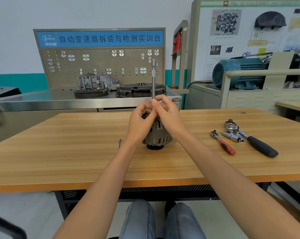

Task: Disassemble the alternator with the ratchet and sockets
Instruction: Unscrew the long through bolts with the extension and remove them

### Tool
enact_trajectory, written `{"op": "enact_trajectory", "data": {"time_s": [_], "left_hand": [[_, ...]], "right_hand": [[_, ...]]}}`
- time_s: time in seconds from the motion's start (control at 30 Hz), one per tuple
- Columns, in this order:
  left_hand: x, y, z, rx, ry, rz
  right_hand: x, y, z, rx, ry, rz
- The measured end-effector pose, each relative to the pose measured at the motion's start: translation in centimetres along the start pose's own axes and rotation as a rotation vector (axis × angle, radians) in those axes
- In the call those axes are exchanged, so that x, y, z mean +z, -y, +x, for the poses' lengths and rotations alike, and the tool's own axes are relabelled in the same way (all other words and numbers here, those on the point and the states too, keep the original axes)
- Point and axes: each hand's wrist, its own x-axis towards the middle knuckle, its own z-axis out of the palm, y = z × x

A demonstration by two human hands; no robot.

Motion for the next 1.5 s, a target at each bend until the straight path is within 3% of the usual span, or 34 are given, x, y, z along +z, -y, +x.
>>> {"op": "enact_trajectory", "data": {"time_s": [1.0,1.5], "left_hand": [[-0.43,-0.13,0.04,-0.015,0.036,0.027],[-0.48,-0.21,0.18,-0.036,0.06,-0.055]], "right_hand": [[0.76,-0.05,-0.2,0.008,-0.084,0.05],[0.22,-0.51,0.22,-0.005,-0.027,-0.013]]}}
